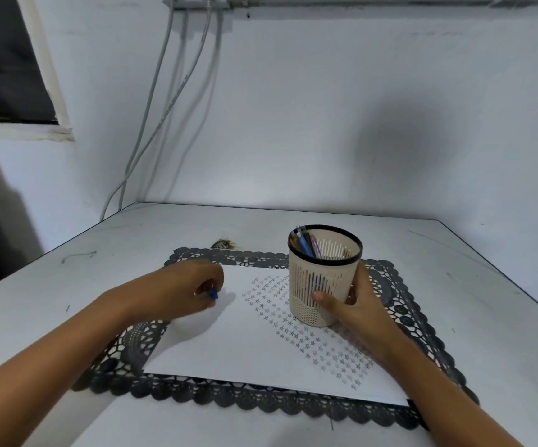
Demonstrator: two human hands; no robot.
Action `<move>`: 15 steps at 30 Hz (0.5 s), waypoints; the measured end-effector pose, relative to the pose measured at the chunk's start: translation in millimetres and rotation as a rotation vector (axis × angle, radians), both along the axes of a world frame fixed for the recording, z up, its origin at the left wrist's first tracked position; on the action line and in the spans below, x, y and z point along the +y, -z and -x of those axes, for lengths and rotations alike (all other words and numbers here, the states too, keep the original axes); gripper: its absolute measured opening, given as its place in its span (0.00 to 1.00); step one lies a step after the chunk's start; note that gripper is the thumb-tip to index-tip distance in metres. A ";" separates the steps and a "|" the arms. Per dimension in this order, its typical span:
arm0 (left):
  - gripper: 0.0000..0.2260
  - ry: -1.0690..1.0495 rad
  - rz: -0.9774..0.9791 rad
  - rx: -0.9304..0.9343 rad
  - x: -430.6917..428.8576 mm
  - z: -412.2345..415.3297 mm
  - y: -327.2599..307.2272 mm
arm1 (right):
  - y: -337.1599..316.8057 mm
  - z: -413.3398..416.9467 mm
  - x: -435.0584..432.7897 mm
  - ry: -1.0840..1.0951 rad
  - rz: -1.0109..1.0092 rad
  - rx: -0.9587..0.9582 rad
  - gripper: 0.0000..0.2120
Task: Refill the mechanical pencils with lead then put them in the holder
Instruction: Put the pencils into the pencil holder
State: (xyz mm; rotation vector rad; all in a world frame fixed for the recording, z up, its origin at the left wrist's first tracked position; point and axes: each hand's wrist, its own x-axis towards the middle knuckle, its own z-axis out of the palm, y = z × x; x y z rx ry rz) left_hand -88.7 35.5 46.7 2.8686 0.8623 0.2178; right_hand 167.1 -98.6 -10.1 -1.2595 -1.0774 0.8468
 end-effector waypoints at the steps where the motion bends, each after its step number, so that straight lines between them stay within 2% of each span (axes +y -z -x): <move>1: 0.10 0.020 -0.020 -0.070 -0.2 -3.3 -7.1 | 0.5 -0.4 0.4 0.005 0.002 -0.004 0.48; 6: 0.08 0.092 0.079 -0.617 -26.8 -31.0 -57.1 | 2.0 -2.0 1.9 0.009 -0.001 -0.001 0.49; 9: 0.07 0.162 0.150 -0.928 -47.0 -55.2 -78.1 | 2.5 -2.1 1.7 0.021 -0.014 -0.037 0.46; 12: 0.09 0.192 0.129 -1.020 -60.2 -81.8 -81.0 | 2.4 -1.5 1.6 0.026 -0.019 -0.060 0.44; 15: 0.06 0.183 0.081 -0.971 -64.2 -106.9 -70.9 | 1.5 0.2 0.7 0.026 -0.027 -0.073 0.43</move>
